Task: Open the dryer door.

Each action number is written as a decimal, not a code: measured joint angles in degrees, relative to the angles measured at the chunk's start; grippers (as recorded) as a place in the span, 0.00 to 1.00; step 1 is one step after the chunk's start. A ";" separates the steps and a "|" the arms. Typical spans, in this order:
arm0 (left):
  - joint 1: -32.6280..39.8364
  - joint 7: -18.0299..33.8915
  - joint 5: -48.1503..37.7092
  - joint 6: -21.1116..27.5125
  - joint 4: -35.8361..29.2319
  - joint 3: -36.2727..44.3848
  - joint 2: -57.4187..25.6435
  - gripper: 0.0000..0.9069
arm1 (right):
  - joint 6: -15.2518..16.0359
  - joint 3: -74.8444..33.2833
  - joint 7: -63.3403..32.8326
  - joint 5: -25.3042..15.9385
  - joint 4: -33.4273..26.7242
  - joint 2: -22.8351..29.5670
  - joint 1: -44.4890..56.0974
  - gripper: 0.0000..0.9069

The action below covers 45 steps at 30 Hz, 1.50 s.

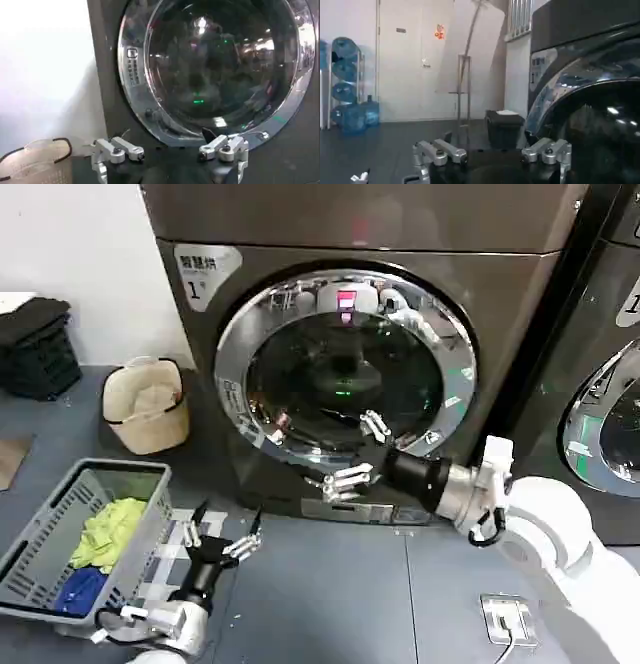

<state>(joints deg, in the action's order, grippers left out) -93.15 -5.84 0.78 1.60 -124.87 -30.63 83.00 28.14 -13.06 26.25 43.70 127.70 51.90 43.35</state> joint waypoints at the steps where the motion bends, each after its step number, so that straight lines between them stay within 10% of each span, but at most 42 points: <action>1: -0.08 0.00 0.00 -0.01 -0.06 0.02 0.02 1.00 | -0.14 0.27 -0.11 -0.51 -0.30 0.17 -0.25 1.00; 45: -2.32 0.02 0.53 -0.13 -2.52 0.23 0.22 1.00 | -3.99 15.38 -5.69 -4.90 -15.35 6.41 -14.18 1.00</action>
<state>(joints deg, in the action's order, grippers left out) -95.47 -5.82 1.31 1.46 -127.39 -30.40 83.22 24.15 2.31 20.56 38.80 112.36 58.30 29.18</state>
